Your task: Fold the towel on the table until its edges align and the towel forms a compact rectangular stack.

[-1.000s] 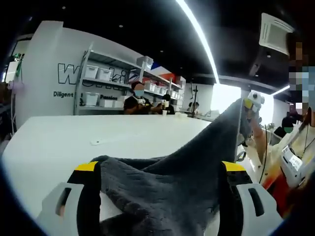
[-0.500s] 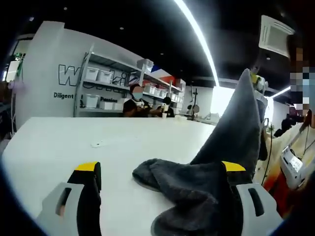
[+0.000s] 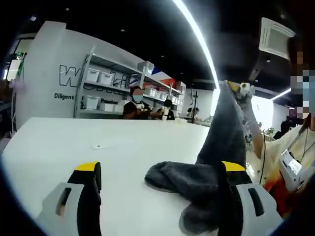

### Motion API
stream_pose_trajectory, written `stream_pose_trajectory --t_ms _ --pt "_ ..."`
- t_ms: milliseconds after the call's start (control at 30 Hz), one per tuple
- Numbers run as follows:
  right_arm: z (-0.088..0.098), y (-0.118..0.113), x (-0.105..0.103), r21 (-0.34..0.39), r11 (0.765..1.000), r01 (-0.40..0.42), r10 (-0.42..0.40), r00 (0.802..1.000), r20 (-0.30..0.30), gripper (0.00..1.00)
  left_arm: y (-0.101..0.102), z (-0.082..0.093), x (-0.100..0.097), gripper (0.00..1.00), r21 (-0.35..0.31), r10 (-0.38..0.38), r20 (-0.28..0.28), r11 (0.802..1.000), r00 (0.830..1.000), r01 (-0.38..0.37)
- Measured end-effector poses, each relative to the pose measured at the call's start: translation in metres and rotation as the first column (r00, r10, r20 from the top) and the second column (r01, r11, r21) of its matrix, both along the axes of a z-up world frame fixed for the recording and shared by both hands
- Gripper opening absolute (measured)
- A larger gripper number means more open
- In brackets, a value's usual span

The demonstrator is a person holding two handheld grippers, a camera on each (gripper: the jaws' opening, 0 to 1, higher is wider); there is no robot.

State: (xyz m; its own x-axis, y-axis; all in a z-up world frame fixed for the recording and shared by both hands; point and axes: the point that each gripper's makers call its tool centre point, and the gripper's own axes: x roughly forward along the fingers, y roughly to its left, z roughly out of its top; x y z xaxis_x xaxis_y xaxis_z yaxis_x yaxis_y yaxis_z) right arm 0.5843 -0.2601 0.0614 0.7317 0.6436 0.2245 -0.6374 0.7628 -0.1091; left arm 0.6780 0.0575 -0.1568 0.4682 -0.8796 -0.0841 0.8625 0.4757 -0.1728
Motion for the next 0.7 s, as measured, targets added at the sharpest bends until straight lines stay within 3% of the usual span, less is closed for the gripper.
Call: stream_pose_trajectory --t_ms 267,700 --pt "-0.03 -0.03 0.051 0.062 0.993 0.104 -0.097 0.99 -0.102 0.0 -0.004 0.0 -0.004 0.97 0.019 -0.021 0.01 1.0 1.0 0.02" --pt "-0.082 -0.061 0.119 0.033 0.97 0.241 -0.228 0.946 -0.231 0.01 -0.012 -0.005 -0.01 0.97 0.053 -0.057 0.012 0.997 0.998 0.057"
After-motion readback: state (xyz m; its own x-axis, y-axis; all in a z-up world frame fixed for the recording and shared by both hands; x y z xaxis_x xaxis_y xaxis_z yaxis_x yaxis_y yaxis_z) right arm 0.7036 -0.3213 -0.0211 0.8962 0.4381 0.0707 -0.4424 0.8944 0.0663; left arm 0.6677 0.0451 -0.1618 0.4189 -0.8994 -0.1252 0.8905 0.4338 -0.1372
